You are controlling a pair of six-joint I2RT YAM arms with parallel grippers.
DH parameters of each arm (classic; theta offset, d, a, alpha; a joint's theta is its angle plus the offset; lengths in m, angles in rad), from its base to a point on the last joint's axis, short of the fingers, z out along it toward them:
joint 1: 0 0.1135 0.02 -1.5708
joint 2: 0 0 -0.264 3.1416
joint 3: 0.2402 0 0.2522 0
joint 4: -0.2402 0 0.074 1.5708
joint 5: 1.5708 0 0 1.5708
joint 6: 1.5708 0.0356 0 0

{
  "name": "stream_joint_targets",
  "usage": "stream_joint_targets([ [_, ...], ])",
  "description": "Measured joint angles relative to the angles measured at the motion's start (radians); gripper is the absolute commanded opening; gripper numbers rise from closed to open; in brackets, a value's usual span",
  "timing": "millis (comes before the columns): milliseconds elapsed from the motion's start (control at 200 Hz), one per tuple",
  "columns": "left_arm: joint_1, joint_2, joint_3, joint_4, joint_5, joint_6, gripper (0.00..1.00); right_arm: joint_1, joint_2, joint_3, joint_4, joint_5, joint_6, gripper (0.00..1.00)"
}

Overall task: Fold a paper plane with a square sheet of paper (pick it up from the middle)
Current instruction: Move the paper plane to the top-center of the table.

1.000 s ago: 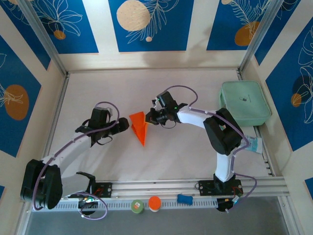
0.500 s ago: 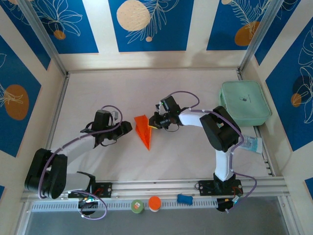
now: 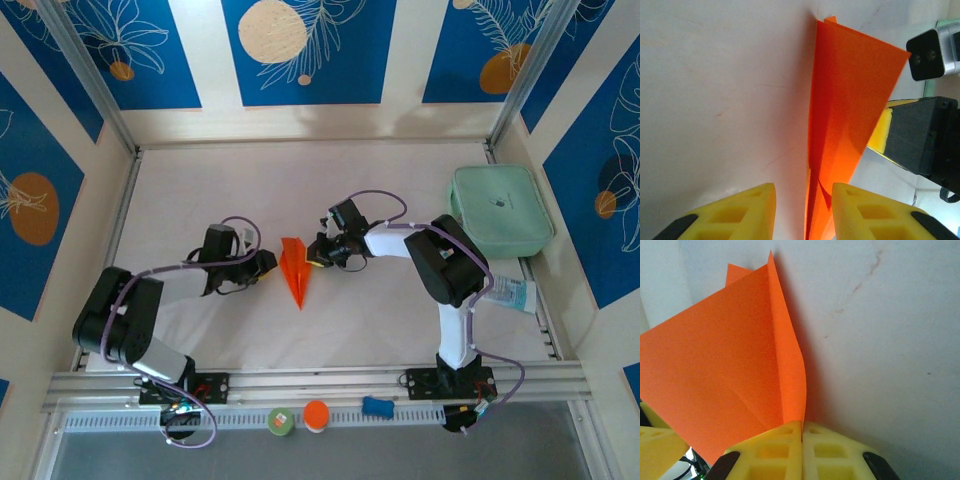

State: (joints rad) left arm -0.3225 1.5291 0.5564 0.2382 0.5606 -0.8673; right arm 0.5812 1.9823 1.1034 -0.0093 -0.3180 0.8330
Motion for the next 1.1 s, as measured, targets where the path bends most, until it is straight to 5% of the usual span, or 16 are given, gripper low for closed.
stream_joint_targets([
  [395,-0.023,0.117,0.066,0.062,0.041,-0.018,0.24,-0.002,0.000,0.000,-0.006,0.000,0.000,0.05],
  [710,-0.029,0.140,0.085,0.055,0.005,-0.043,0.00,-0.015,-0.005,-0.010,-0.002,0.004,0.002,0.04],
  [1101,-0.046,0.013,-0.003,0.054,-0.125,-0.098,0.00,-0.032,-0.035,-0.052,0.003,0.022,0.019,0.04],
])
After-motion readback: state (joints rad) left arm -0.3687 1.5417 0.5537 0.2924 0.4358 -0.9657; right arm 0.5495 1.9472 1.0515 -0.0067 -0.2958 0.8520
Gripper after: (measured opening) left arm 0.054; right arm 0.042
